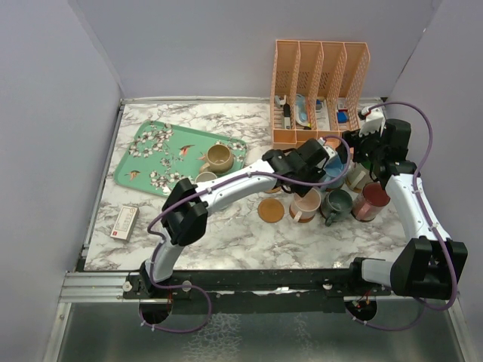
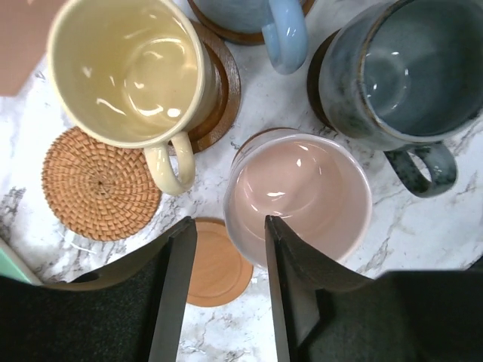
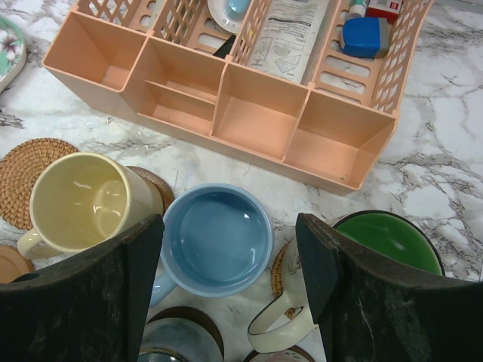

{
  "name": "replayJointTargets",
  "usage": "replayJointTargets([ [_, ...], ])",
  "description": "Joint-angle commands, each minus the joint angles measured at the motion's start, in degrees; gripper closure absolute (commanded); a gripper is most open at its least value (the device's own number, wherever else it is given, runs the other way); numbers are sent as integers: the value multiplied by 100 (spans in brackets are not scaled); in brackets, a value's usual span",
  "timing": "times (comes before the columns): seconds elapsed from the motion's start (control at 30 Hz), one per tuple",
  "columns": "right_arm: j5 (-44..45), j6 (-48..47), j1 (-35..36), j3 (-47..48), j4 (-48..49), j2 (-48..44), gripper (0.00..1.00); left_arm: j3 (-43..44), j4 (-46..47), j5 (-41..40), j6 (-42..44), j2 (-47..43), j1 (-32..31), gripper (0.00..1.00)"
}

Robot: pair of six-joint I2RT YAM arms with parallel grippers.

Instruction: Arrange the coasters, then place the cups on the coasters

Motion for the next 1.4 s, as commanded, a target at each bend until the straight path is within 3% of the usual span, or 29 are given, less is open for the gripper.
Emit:
replayJointTargets([
  [0.0,-22,-7,-64,-33,135,-116,28,146,84,92,360,-597,1,53],
  [0.23,-34,-27,-116,-38,135,-130,28,-141,92,-129,1345,-1304,49,45],
  [0.4,-99,-20,-133,-33,122,-124,27,-654,96,1062,1901,-2043,591,37],
  [0.43,-108,-20,-134,-31,118,-124,27,-723,95,1282,1907,-2149,771,35],
  [0.5,-126,-21,-134,-28,110,-132,27,-842,91,1594,1866,-2330,1257,15],
  [0.57,-139,-24,-134,-33,109,-133,28,-966,97,1835,1854,-2550,1686,11],
  [0.77,-237,-33,-134,-24,87,-122,27,-1462,192,2293,2272,-2834,2739,10],
  [0.97,-272,-52,-134,-46,107,-199,27,-1933,438,2236,2885,-2778,3519,10],
  [1.37,-271,-64,-134,-51,107,-159,28,-2117,794,2088,3687,-1913,4250,23],
])
